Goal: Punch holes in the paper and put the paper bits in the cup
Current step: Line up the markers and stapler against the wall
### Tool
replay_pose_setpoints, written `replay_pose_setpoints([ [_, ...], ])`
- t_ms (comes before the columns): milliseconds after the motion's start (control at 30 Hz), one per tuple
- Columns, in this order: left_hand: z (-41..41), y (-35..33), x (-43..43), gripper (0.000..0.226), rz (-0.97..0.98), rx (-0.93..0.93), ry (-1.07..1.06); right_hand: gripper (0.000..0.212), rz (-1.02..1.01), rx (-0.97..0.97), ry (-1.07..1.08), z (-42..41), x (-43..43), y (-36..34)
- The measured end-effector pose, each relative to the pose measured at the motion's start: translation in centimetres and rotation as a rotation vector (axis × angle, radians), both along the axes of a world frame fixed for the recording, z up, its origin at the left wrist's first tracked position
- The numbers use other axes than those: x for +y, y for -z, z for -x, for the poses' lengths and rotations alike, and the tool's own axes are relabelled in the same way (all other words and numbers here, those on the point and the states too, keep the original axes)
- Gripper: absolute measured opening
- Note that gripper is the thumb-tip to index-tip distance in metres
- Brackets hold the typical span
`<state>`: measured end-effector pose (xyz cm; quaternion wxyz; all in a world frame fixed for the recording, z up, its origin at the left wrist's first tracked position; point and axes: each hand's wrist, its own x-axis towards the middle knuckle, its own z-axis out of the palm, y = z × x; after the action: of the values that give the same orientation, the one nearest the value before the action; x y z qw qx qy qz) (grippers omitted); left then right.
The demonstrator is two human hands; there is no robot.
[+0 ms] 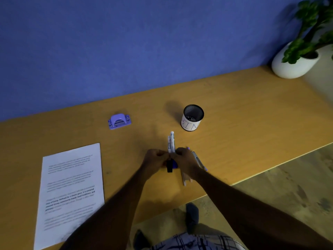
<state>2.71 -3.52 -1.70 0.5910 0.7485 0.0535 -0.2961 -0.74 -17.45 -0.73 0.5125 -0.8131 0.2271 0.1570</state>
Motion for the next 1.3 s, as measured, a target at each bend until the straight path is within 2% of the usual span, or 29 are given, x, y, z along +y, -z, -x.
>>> replay_pose_setpoints([
  [100,-0.6,-0.5,0.5,0.008,0.06,-0.026,-0.062,0.023,-0.124,-0.058,0.084,-0.6,0.1,-0.8],
  [267,-1.8,-0.1,1.2,0.015,-0.007,-0.14,-0.093,0.025,-0.292,0.011,0.154,-1.2,1.1,-1.6],
  [500,-3.8,0.3,0.9,0.021,-0.09,-0.258,-0.087,0.023,-0.051,-0.05,0.131,-5.2,1.0,-1.0],
  [633,-5.7,0.6,0.7,0.032,-0.262,-0.308,-0.071,0.01,0.213,-0.099,-0.036,-9.6,0.0,-1.3],
  [833,-7.4,1.5,0.7,0.035,-0.422,-0.366,-0.052,0.023,0.54,-0.088,-0.266,-16.9,-0.7,-1.4],
  [1067,-7.6,2.9,0.4,0.035,-0.418,-0.381,-0.091,0.029,0.646,-0.075,-0.213,-23.2,-1.0,-0.4],
  [1300,-6.8,4.1,0.5,0.033,-0.389,-0.445,-0.173,0.038,0.767,-0.105,-0.257,-26.4,-1.5,1.5],
])
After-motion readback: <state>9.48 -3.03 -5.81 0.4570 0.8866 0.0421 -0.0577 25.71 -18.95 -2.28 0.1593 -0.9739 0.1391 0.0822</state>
